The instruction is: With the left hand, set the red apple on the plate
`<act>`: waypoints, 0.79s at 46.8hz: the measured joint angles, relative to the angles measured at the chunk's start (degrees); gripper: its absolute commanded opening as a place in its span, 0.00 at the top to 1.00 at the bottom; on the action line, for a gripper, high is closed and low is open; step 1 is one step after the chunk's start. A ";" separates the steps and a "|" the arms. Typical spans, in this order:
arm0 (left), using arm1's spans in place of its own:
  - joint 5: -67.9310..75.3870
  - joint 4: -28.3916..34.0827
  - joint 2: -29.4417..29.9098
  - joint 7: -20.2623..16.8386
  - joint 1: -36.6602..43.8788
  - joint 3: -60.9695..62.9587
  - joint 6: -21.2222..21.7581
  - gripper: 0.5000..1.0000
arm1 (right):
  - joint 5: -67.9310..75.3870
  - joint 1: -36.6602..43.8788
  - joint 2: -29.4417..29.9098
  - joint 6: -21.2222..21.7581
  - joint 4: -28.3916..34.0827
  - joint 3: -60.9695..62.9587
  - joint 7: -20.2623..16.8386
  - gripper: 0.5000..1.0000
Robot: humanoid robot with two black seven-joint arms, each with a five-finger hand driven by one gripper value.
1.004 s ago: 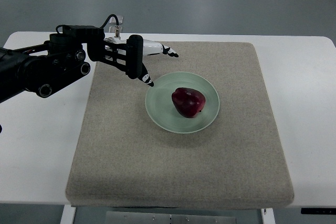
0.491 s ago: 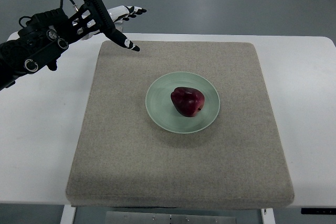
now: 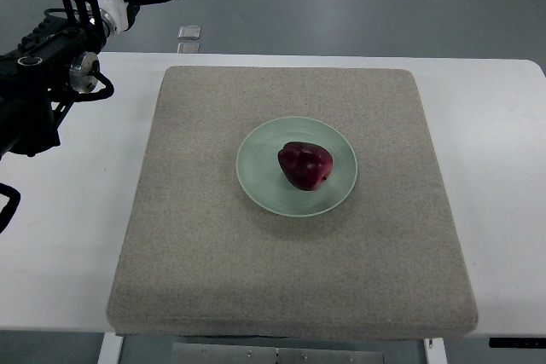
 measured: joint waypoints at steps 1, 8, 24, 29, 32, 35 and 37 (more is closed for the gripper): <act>-1.19 1.29 -0.55 0.00 0.00 -0.25 0.01 0.01 | 0.00 0.01 0.00 0.00 0.00 0.00 0.00 0.07; -6.85 5.90 -3.53 0.81 0.00 -1.77 0.46 0.01 | 0.00 0.01 0.00 0.00 0.00 0.00 0.00 0.07; -13.44 5.95 -5.13 5.48 0.66 -8.27 -1.66 0.00 | 0.00 0.02 0.00 0.00 0.00 0.00 0.00 0.07; -13.50 6.17 -5.13 5.21 1.09 -11.83 -7.51 0.00 | 0.00 0.01 0.00 0.01 0.00 0.00 0.00 0.07; -13.50 6.18 -5.13 5.15 1.79 -14.59 -10.39 0.01 | 0.00 0.02 0.00 0.00 0.00 0.00 0.00 0.07; -13.49 6.18 -5.13 5.15 2.08 -16.40 -12.40 0.00 | 0.00 0.01 0.00 0.00 0.00 0.00 0.00 0.07; -13.49 6.18 -5.16 5.11 2.21 -16.82 -13.37 0.00 | 0.00 0.02 0.00 0.00 0.00 0.00 0.00 0.07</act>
